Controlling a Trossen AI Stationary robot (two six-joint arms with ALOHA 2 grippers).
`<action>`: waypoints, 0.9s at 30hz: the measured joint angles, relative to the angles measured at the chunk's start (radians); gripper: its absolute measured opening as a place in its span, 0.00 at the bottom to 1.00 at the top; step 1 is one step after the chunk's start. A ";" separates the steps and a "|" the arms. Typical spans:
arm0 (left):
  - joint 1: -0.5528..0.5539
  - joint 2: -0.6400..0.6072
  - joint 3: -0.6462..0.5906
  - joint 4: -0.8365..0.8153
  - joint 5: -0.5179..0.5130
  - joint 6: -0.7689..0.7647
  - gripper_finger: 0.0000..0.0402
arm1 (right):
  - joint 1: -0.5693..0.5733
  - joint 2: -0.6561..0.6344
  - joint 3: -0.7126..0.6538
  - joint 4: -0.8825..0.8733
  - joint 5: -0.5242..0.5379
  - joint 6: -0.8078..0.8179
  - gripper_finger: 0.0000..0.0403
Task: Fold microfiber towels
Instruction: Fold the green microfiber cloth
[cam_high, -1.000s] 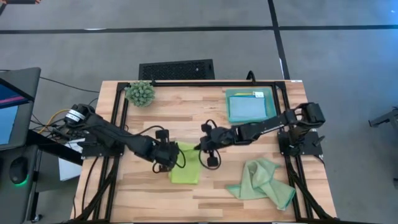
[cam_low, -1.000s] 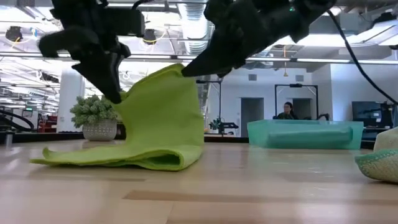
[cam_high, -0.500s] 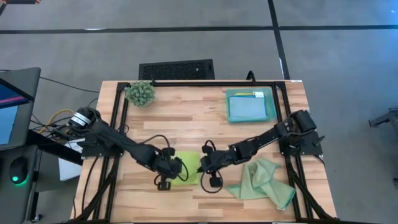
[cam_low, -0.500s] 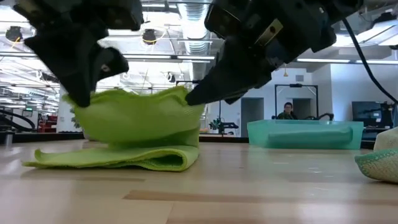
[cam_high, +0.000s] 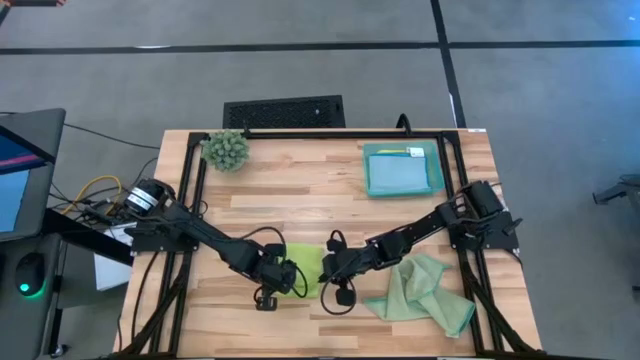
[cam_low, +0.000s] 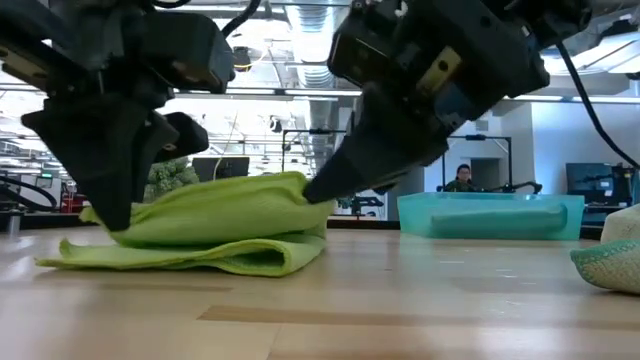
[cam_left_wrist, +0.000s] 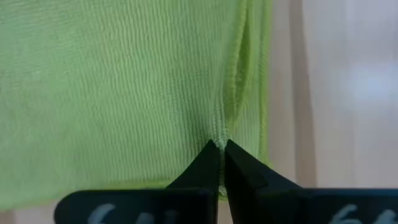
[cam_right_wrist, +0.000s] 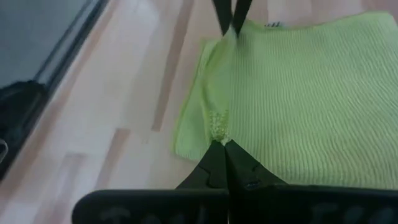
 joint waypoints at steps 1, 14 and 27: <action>-0.001 0.001 0.000 0.003 0.004 0.002 0.00 | 0.001 0.013 0.002 0.004 -0.002 0.010 0.00; -0.010 -0.001 0.000 -0.013 0.019 0.025 0.00 | 0.020 0.047 0.002 0.053 -0.007 0.042 0.00; -0.011 -0.001 -0.002 -0.039 0.031 0.009 0.00 | 0.034 0.040 0.007 0.041 -0.047 0.025 0.23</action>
